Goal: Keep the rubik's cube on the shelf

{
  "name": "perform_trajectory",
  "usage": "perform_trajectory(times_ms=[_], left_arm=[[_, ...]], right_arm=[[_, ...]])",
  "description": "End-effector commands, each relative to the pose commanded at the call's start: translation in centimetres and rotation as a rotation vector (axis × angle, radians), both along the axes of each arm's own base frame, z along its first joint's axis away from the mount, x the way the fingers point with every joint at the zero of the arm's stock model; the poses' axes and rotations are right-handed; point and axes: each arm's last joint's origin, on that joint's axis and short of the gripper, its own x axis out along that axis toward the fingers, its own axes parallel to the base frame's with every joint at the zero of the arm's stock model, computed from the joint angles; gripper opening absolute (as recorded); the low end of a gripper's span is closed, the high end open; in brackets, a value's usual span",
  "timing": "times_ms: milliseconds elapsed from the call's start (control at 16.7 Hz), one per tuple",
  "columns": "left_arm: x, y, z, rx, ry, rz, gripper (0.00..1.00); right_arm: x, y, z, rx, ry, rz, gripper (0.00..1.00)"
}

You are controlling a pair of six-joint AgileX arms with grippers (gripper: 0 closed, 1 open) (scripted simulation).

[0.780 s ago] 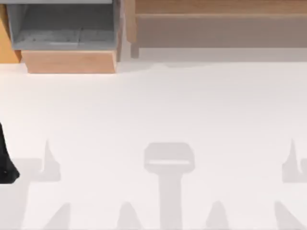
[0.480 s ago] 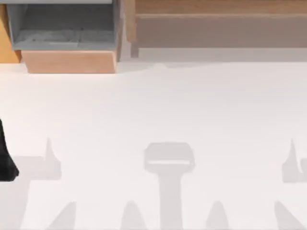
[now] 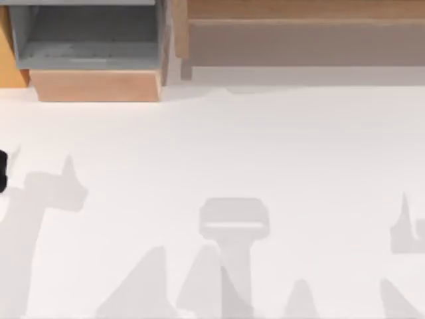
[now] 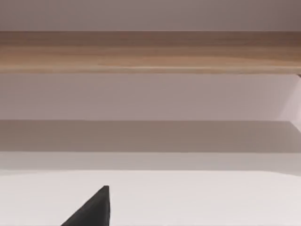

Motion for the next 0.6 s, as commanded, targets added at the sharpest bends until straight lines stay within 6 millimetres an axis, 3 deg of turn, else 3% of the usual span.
perform_trajectory(times_ms=[300, 420, 600], left_arm=[[7.9, 2.8, 2.1, 0.329, -0.007, -0.006, 1.00], [11.6, 4.6, 1.5, 0.467, -0.011, -0.005, 1.00], [16.7, 7.6, -0.7, 0.670, -0.020, -0.002, 1.00]], right_arm=[[0.0, 0.0, 0.0, 0.000, 0.000, 0.000, 1.00], [0.0, 0.0, 0.0, 0.000, 0.000, 0.000, 1.00], [0.0, 0.0, 0.0, 0.000, 0.000, 0.000, 1.00]])
